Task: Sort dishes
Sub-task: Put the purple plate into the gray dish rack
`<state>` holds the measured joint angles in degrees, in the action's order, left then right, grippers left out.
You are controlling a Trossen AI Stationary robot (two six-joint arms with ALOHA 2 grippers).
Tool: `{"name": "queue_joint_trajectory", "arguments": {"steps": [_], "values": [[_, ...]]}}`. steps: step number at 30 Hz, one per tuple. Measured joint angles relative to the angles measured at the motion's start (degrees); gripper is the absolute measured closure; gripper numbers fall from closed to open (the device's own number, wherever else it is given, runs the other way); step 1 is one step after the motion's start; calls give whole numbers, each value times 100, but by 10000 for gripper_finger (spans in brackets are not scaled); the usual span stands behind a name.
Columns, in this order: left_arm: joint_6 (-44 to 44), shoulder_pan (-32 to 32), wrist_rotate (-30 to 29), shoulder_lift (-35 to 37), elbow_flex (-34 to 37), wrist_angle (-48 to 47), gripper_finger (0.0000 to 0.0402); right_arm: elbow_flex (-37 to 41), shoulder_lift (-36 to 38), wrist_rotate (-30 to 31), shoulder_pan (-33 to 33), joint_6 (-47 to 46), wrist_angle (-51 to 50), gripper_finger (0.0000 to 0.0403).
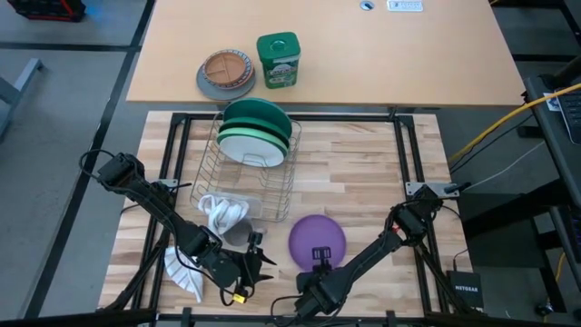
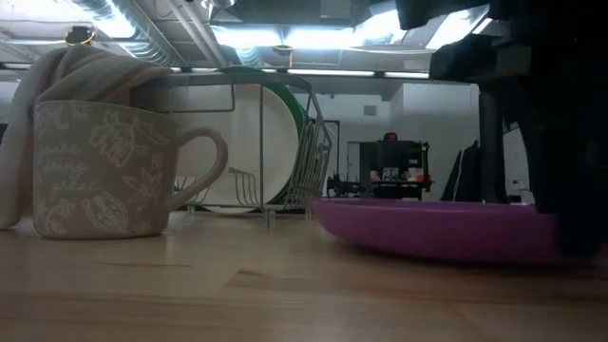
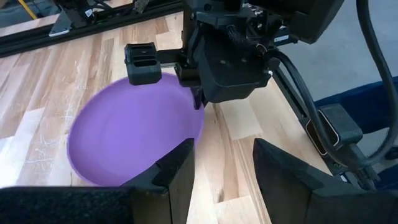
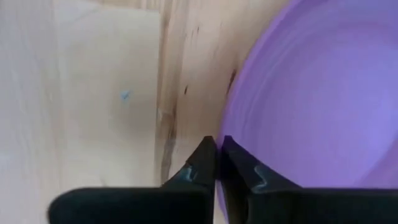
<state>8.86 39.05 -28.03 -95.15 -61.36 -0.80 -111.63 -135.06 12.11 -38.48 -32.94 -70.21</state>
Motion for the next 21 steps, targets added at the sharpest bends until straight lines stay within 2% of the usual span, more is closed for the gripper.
{"name": "queue_joint_trajectory", "arguments": {"steps": [4,10,14,21], "values": [[9,0,0,0,0,1,249,-7,11,-389,-9,19,-9,380],[-26,0,0,0,0,4,249,-155,44,-1592,-11,22,-134,394],[-26,0,0,0,0,4,249,-587,42,-2278,-11,207,-465,390],[-72,108,-2,154,0,-13,249,-1792,39,-2589,27,542,-1541,394]]}}
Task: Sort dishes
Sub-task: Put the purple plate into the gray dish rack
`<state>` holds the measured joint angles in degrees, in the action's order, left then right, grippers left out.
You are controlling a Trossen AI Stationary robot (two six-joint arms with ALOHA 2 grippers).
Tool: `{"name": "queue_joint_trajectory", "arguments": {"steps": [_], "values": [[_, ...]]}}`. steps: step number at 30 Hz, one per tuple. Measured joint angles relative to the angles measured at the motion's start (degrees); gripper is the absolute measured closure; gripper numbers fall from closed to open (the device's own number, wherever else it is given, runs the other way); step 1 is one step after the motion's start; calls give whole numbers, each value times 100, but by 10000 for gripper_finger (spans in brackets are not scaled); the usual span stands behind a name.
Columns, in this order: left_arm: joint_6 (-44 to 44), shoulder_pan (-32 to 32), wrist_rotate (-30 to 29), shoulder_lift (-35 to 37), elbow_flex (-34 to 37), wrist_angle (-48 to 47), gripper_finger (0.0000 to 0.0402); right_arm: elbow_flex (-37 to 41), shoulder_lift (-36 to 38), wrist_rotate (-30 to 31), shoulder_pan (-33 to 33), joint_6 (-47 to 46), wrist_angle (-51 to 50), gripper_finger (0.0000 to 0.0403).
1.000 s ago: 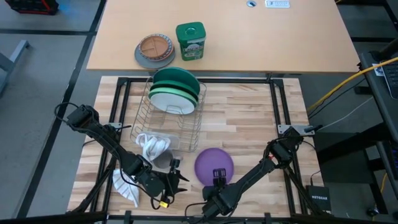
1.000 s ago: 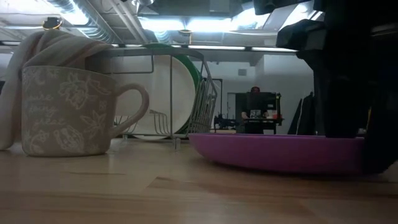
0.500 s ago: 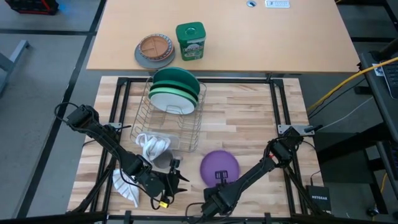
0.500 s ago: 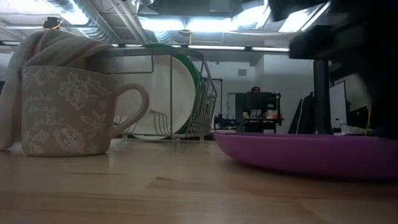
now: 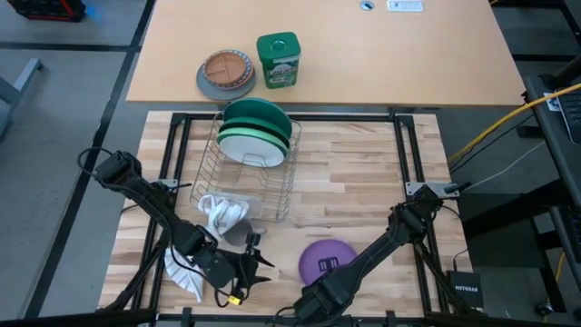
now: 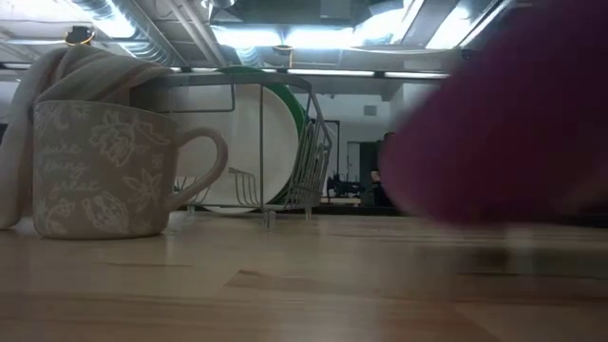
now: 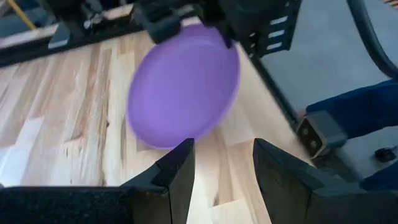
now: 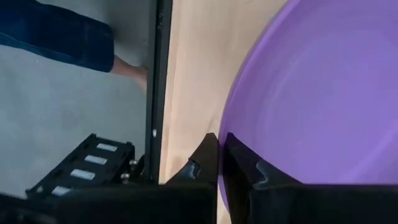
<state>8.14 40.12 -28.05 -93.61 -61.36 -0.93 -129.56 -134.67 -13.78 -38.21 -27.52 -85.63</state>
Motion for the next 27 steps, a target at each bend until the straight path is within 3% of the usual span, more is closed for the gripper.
{"name": "queue_joint_trajectory", "arguments": {"steps": [3,17,27], "values": [[-118,89,0,162,0,20,249,-559,15,15,50,88,-415,397],[-245,314,-9,848,0,62,249,-354,1464,235,593,103,-93,397],[417,290,-74,895,0,85,249,-535,2377,481,787,252,578,397]]}}
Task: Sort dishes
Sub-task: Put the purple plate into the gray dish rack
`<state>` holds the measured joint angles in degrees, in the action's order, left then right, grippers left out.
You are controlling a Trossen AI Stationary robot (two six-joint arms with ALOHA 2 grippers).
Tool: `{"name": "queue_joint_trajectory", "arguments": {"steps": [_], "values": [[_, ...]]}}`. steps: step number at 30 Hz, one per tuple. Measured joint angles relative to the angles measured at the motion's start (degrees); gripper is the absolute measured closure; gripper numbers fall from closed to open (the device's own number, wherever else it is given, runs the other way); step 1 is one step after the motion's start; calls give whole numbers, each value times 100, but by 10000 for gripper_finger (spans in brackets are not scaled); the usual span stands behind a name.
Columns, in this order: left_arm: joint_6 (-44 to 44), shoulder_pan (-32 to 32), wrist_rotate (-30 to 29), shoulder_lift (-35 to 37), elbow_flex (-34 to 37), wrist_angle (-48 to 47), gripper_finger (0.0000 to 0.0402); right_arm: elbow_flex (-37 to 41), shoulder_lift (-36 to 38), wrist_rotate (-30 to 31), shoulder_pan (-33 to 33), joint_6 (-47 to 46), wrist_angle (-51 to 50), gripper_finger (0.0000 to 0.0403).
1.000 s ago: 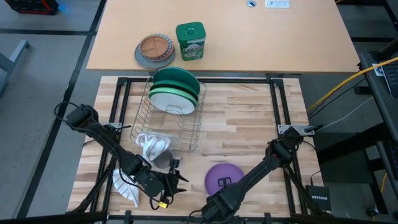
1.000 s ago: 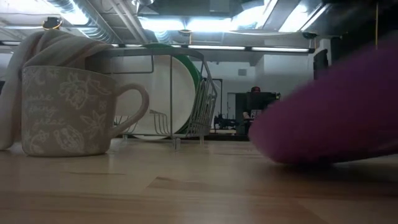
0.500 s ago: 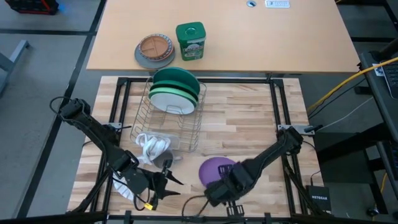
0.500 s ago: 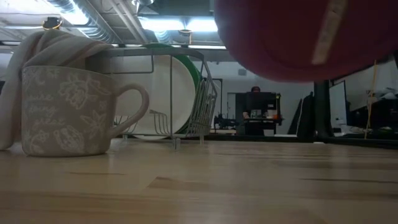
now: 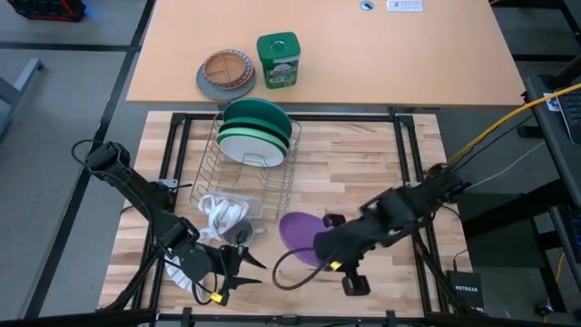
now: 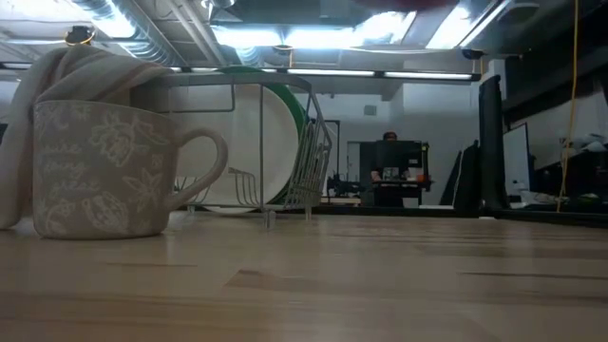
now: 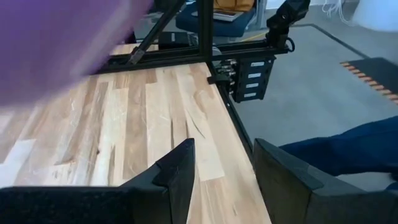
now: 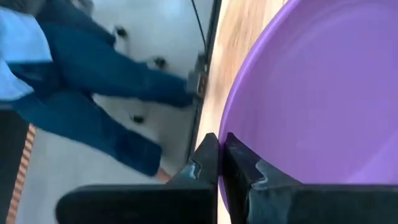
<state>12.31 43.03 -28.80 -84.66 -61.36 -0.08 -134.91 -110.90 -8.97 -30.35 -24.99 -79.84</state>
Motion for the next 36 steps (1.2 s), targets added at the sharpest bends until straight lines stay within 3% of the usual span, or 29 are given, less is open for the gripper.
{"name": "queue_joint_trajectory", "arguments": {"steps": [7,13,21,30,36], "values": [[425,2,-3,0,-2,112,249,-5,606,598,-72,319,633,397],[554,0,-4,0,-2,122,249,-5,966,1014,-221,1429,1473,397],[453,0,-6,30,-2,341,249,-5,1101,1093,-518,2974,2214,397],[432,0,-28,131,-61,1177,249,297,1035,1220,-867,3079,2004,397],[813,0,-83,660,-66,1238,249,1269,1035,2086,-1194,2758,1780,397]]}}
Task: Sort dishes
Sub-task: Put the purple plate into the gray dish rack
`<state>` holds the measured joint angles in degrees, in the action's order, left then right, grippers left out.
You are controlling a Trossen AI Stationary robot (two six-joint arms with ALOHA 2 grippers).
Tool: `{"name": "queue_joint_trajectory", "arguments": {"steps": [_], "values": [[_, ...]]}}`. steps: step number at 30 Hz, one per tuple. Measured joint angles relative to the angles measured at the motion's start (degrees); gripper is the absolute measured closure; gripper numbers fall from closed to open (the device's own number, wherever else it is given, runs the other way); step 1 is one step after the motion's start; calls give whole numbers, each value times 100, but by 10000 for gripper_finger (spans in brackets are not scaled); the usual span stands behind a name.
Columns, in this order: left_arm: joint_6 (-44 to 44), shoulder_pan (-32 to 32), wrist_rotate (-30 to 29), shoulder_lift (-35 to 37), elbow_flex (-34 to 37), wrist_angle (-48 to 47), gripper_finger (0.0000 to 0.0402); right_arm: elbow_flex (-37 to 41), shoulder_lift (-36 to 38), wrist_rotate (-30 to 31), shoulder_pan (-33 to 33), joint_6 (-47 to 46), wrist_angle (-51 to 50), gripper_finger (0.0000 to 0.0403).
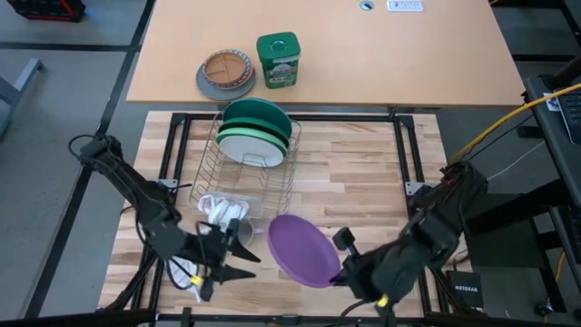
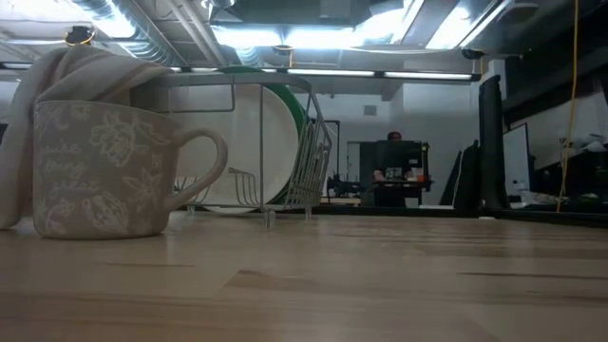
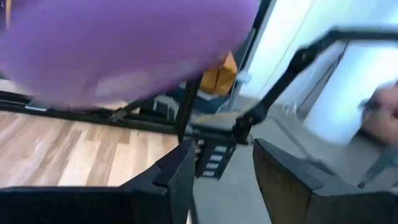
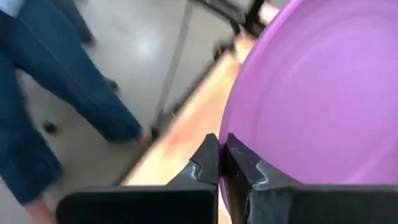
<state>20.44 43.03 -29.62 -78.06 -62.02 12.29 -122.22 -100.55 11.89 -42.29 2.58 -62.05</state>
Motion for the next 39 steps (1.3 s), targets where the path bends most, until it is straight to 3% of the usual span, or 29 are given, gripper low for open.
{"name": "queue_joint_trajectory", "arguments": {"steps": [6,9,15,20,30,39], "values": [[156,-70,-287,439,-2,9,249,1387,-9,1378,-174,-562,31,397],[-175,-224,-324,501,-2,-3,249,2046,-9,1942,-163,-723,59,397],[-771,-739,-374,496,-2,-23,249,3085,-9,3182,-111,-666,59,397],[-1003,-1315,-772,492,-2,-60,249,3571,-9,4223,-22,-284,53,392],[-1209,-2414,-1026,487,-2,-649,249,3672,-312,4496,589,1017,20,396],[-1493,-2798,-1192,487,-2,-1457,249,3672,-643,4498,995,1356,-96,396]]}}
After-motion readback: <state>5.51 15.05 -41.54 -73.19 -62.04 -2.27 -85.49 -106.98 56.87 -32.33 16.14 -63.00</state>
